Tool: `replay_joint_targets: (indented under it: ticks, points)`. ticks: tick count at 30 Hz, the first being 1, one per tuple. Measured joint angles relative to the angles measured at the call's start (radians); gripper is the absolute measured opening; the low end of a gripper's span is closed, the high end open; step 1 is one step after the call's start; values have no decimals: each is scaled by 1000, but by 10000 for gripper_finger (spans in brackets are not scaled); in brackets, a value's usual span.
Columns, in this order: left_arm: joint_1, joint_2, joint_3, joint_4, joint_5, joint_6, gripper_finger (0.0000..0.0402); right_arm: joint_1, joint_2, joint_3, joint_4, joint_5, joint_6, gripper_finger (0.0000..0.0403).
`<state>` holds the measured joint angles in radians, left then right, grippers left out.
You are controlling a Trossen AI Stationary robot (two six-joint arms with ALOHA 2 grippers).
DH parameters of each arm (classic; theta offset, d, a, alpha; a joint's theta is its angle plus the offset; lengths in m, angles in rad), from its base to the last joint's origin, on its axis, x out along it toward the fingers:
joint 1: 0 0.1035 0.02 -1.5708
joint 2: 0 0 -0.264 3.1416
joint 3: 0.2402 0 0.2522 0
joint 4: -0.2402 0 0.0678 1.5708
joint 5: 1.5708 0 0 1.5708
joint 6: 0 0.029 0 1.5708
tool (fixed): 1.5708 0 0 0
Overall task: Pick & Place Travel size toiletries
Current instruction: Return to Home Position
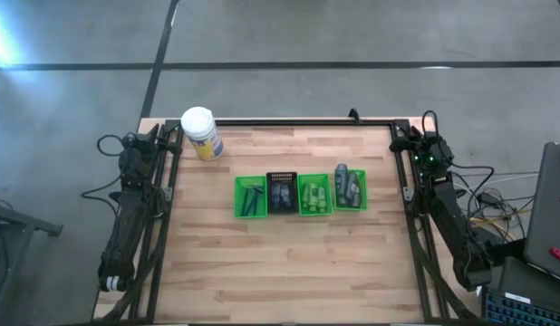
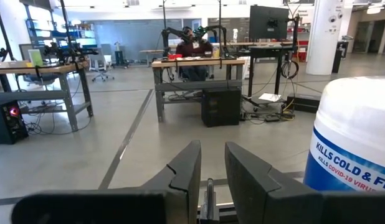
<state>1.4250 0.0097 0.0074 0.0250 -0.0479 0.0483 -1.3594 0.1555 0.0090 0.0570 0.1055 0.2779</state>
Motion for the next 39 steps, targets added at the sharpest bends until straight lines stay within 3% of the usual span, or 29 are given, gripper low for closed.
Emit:
replay_joint_targets:
  ticks: [10,39]
  points:
    - [0,0,0,0,0,0,78,0,0,0,0,0,0,45]
    - [0,0,0,-1,-2,0,78,0,1,0,0,1,0,131]
